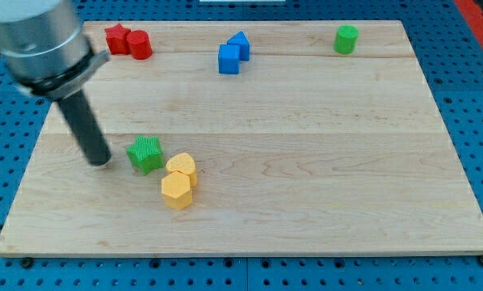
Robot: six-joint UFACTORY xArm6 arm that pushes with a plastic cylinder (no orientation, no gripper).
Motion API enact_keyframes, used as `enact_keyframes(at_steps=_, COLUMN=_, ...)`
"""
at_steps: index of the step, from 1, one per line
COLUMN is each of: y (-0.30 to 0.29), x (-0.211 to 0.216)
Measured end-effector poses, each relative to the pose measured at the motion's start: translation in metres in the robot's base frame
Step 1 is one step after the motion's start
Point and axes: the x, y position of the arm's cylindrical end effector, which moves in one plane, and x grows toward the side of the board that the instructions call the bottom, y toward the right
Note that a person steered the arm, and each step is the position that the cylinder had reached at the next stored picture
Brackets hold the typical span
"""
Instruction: Move the green star diagonally to the yellow heart
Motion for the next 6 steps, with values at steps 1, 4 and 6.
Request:
enact_keyframes(at_steps=1, y=0.029, x=0.012)
enact_keyframes(at_steps=4, y=0.128, x=-0.05)
enact_keyframes(at_steps=6, y=0.174, x=-0.092)
